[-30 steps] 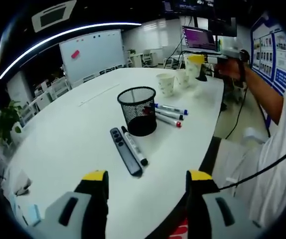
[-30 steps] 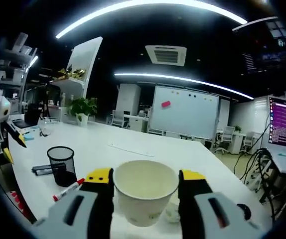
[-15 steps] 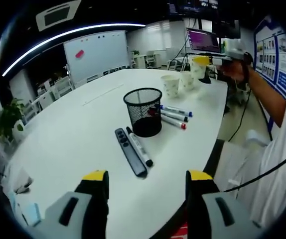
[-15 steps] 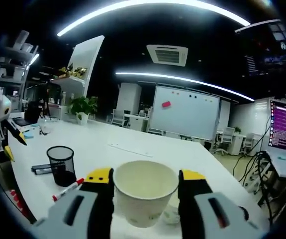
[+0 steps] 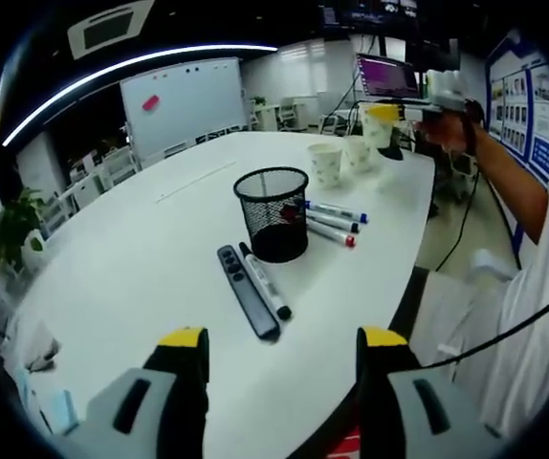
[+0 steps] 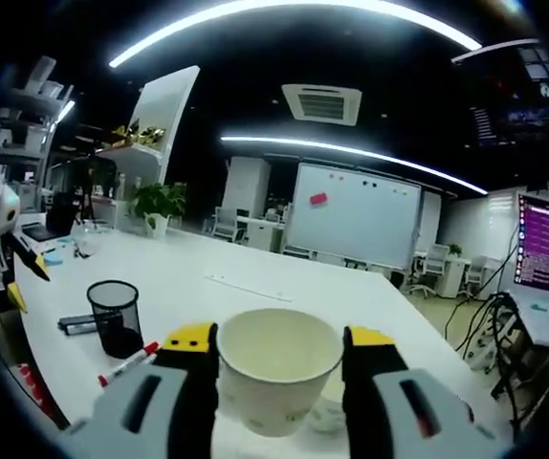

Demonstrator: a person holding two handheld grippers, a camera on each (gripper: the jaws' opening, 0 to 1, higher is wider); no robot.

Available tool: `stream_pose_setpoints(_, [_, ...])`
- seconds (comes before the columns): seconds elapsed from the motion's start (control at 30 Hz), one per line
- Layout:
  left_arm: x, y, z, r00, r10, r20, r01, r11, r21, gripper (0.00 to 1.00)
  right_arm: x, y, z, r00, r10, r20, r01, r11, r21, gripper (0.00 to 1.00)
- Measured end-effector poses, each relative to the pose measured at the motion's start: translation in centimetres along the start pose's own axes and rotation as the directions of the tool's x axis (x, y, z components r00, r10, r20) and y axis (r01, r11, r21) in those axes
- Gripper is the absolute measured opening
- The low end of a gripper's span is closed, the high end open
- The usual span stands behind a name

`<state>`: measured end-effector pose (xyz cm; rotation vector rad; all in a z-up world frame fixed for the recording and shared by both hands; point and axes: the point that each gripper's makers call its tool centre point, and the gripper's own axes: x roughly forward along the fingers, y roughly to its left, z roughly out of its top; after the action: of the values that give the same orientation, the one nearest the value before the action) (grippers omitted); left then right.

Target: Place the scattered laser pointers and whiteboard markers into the pen holder and stack the scattered paper cups together

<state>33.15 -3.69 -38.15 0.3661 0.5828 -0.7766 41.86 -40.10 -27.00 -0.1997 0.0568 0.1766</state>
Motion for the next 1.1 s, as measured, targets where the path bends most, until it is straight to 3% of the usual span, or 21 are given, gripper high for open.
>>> stream_pose_setpoints(0.63, [-0.1,-0.1,0.0,1.0,0.006,-0.002,-0.006,1.0,0.002,0.62,0.3,-0.4,0.4,1.0,-0.009,0.005,0.009,1.0,0.009,0.51])
stream_pose_setpoints(1.1, [0.0,-0.1,0.1,1.0,0.003,-0.007,-0.003,1.0,0.01,0.62,1.1,-1.9,0.1,1.0,-0.021,0.002,0.021,1.0,0.019,0.51])
